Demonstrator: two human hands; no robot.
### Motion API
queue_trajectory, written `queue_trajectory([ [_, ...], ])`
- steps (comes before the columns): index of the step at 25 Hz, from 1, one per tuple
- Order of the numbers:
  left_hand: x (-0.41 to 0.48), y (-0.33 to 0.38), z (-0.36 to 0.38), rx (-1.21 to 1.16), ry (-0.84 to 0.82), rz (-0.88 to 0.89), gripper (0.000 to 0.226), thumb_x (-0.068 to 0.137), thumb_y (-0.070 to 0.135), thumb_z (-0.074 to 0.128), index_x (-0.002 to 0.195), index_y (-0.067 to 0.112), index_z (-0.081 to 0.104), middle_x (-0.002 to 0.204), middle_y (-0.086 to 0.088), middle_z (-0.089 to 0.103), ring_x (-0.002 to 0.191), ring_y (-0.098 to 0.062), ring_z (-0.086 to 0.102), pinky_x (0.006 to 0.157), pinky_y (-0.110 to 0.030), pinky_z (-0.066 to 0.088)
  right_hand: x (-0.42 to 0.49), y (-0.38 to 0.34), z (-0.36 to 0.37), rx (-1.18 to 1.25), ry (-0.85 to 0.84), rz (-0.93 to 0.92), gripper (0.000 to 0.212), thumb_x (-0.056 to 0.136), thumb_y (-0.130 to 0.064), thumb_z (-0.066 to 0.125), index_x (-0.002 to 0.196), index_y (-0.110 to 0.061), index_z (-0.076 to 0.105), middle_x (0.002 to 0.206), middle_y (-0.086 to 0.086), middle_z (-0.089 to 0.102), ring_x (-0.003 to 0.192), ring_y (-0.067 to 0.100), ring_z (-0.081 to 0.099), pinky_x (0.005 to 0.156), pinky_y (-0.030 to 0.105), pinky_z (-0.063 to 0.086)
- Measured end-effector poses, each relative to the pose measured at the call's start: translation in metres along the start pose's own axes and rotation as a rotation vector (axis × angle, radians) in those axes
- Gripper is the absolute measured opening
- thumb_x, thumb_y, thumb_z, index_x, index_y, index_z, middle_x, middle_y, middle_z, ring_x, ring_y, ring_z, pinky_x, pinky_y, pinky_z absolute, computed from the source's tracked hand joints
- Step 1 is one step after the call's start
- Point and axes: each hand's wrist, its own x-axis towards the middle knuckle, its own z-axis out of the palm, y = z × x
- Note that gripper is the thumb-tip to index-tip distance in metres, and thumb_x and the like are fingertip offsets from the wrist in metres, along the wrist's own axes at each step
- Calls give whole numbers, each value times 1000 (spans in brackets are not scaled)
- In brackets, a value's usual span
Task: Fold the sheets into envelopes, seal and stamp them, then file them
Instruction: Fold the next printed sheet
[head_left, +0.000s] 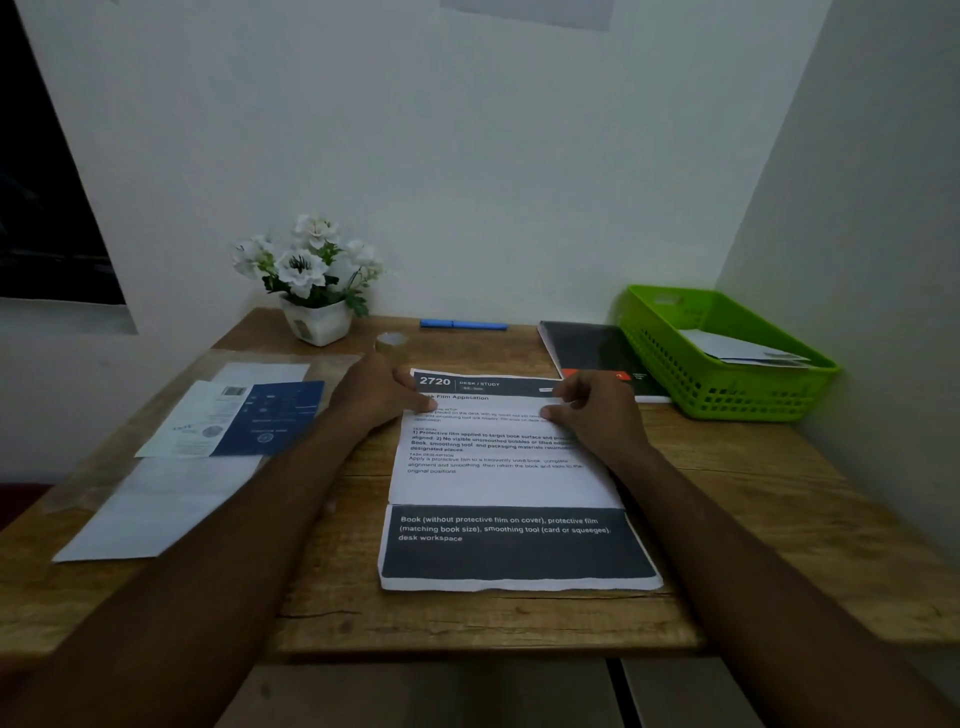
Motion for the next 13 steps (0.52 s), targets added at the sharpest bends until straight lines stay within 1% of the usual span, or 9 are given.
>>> queue_trajectory([
  [1, 0, -1, 0, -17, -8, 5, 34, 56, 31, 89, 81, 13, 73, 83, 10, 62, 81, -9, 56, 72, -29, 45, 0, 0, -1, 8, -4, -3, 26, 67, -19, 88, 85, -14, 69, 81, 0, 66, 71, 11, 57, 64, 23, 40],
  [3, -1, -1, 0, -26, -4, -1, 37, 55, 31, 89, 84, 15, 72, 85, 12, 59, 84, -9, 55, 75, -30, 45, -1, 0, -2, 23, -26, -16, 30, 66, -18, 89, 89, -11, 70, 83, 2, 66, 74, 13, 57, 67, 23, 41],
  [6, -4, 2, -2, 16, -23, 14, 35, 55, 34, 89, 82, 19, 71, 82, 8, 63, 74, -5, 57, 71, -31, 50, -3, -1, -8, -4, -129, -15, 44, 69, -21, 87, 108, -10, 70, 99, 2, 67, 90, 15, 59, 76, 23, 41],
  [8, -6, 4, -2, 32, -45, 17, 36, 55, 35, 89, 82, 20, 70, 76, 12, 60, 71, -3, 55, 65, -26, 48, -5, 0, -11, -19, -181, -12, 48, 71, -24, 86, 114, -12, 69, 109, 1, 68, 100, 16, 59, 81, 25, 42],
  [10, -8, 5, -3, -1, -44, 0, 39, 54, 34, 90, 83, 24, 67, 76, 13, 55, 74, -6, 54, 63, -26, 45, -7, 0, -12, -5, -178, -19, 47, 71, -24, 86, 113, -12, 69, 112, 1, 68, 104, 17, 59, 84, 26, 44],
  [11, -8, 4, -2, -29, -36, -16, 40, 54, 33, 90, 83, 27, 64, 80, 11, 56, 80, -8, 55, 65, -27, 44, -8, 0, -12, -8, -167, -26, 48, 70, -24, 86, 114, -12, 69, 113, 2, 68, 105, 18, 60, 86, 28, 45],
  [13, -8, 3, -2, -68, -21, -30, 38, 58, 27, 89, 84, 25, 61, 89, 7, 59, 86, -12, 56, 68, -29, 43, -9, 0, -13, -30, -145, -31, 53, 69, -28, 87, 117, -15, 68, 117, 3, 66, 107, 18, 59, 89, 30, 47],
])
